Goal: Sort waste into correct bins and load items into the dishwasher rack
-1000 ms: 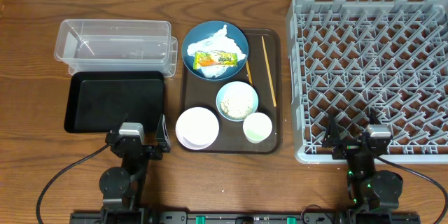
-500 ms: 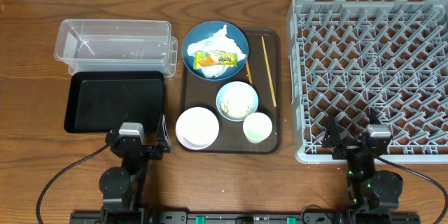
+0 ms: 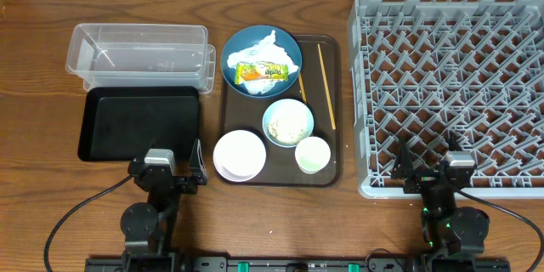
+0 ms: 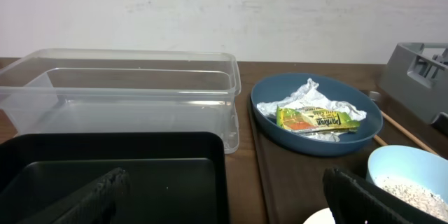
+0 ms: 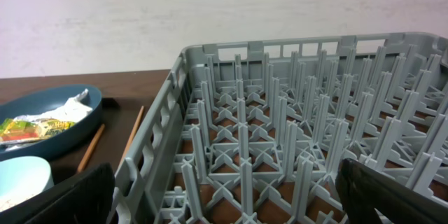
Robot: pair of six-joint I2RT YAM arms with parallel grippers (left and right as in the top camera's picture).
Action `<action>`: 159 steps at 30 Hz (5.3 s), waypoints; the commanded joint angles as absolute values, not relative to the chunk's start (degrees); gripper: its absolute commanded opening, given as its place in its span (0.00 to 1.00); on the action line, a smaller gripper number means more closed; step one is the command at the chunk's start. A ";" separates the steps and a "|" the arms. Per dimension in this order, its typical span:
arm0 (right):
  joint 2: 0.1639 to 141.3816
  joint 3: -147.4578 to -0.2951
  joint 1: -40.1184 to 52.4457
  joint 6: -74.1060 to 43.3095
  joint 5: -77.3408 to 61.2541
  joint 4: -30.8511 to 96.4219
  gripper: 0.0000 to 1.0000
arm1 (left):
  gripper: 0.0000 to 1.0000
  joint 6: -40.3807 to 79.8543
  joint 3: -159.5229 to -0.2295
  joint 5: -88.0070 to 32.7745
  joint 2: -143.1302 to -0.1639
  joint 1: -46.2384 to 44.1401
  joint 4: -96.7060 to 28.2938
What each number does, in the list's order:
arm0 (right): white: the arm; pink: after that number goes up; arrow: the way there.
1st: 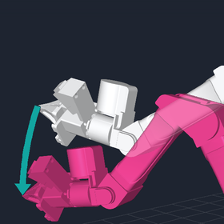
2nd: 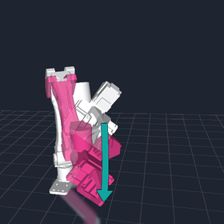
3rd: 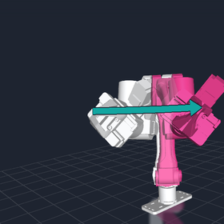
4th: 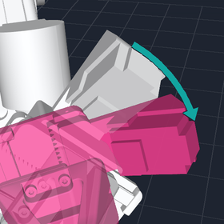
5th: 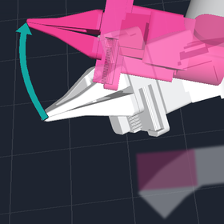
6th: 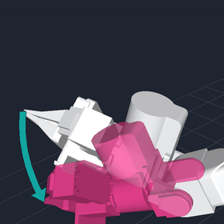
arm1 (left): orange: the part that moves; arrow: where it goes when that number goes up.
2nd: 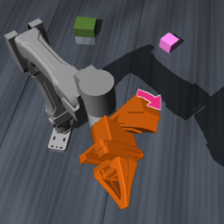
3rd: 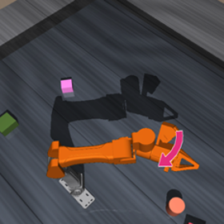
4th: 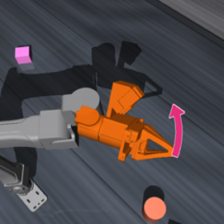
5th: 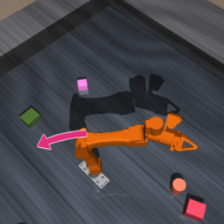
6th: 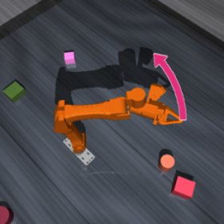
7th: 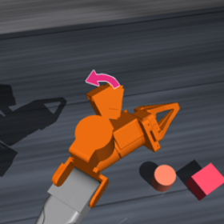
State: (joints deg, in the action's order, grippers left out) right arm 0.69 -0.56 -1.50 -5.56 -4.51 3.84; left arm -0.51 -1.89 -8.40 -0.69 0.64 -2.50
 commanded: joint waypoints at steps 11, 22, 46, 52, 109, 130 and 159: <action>0.64 -0.32 -0.78 -5.06 -4.54 3.84 0.99 | 0.90 -1.48 -0.23 -8.34 -0.23 0.80 -3.25; 0.64 -0.32 -0.78 -5.08 -4.56 3.79 0.99 | 0.90 -1.48 -0.23 -8.34 -0.23 0.80 -3.22; 1.48 -3.97 -0.78 1.58 -12.51 -3.49 0.99 | 0.90 -2.39 -7.88 -15.07 -3.92 0.80 1.63; 9.28 -13.50 -0.78 3.40 -13.61 0.21 0.99 | 0.90 -2.68 -18.15 -17.65 -17.43 0.80 0.36; 58.89 -60.53 -0.78 5.63 -30.26 42.70 0.99 | 1.00 -28.97 -101.69 -17.63 -129.58 -13.02 -29.58; 58.89 -60.53 -0.78 5.63 -30.26 42.68 0.99 | 0.28 -27.20 -101.23 -17.50 -132.55 -13.37 -29.36; 58.89 -60.53 -0.78 5.61 -30.26 42.68 0.99 | 0.06 -4.62 -101.03 -1.91 -107.63 -3.79 -37.08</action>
State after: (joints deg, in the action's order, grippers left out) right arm 58.87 -59.29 -1.50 6.44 -29.80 42.59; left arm -6.55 -100.86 -7.09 -107.22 -6.20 -36.10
